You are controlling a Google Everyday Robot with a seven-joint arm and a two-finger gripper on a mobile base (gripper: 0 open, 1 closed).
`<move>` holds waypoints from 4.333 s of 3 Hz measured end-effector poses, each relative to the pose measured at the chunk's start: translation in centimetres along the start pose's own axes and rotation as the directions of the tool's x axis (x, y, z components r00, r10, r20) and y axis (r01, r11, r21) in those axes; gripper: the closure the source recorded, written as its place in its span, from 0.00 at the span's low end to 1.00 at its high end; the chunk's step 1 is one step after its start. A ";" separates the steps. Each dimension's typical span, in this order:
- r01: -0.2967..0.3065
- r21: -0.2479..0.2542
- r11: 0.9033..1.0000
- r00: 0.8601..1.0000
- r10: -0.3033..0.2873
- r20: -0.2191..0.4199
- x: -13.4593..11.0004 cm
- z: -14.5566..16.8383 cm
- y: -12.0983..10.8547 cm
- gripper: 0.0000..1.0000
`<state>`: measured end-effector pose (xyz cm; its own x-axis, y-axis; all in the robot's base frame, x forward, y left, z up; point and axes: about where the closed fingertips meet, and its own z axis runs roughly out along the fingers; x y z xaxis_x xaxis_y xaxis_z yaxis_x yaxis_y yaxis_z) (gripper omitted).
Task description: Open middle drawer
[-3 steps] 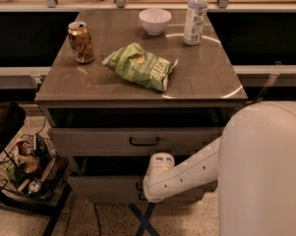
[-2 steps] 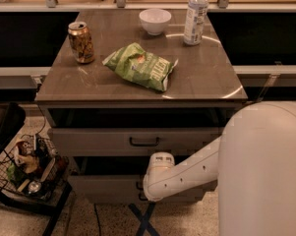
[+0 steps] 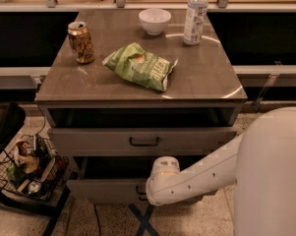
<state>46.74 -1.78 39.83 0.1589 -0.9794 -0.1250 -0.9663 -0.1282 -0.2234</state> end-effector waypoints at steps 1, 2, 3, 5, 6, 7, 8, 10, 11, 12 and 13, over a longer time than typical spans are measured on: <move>-0.031 0.041 0.999 0.999 0.029 0.046 -0.1 -2.4 2.7 1.00; -0.031 0.041 0.999 0.999 0.029 0.046 -0.1 -2.4 2.8 1.00; -0.031 0.041 0.999 0.999 0.029 0.046 -0.1 -2.3 2.8 1.00; -0.047 0.065 0.997 0.997 0.044 0.058 0.2 -3.0 2.9 1.00; -0.054 0.080 0.995 0.997 0.049 0.063 0.3 -3.5 2.8 1.00; -0.080 0.144 0.986 0.994 0.069 0.080 0.7 -7.4 1.7 1.00; -0.145 0.288 0.947 0.986 0.114 0.121 1.9 -16.1 -1.3 1.00; -0.194 0.397 0.897 0.981 0.167 0.102 3.5 -21.3 -4.4 1.00; -0.156 0.454 0.877 0.986 0.166 0.018 5.6 -20.3 -6.0 1.00; -0.107 0.474 0.874 0.989 0.142 -0.039 6.3 -18.8 -6.7 1.00; -0.081 0.466 0.881 0.989 0.131 -0.074 7.1 -16.4 -7.3 1.00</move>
Offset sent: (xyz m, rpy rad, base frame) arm -0.1220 -0.0501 0.0629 0.2294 -0.1374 -0.2254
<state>51.56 -10.39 56.41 0.0159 -0.9966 -0.0808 -0.7699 0.0394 -0.6369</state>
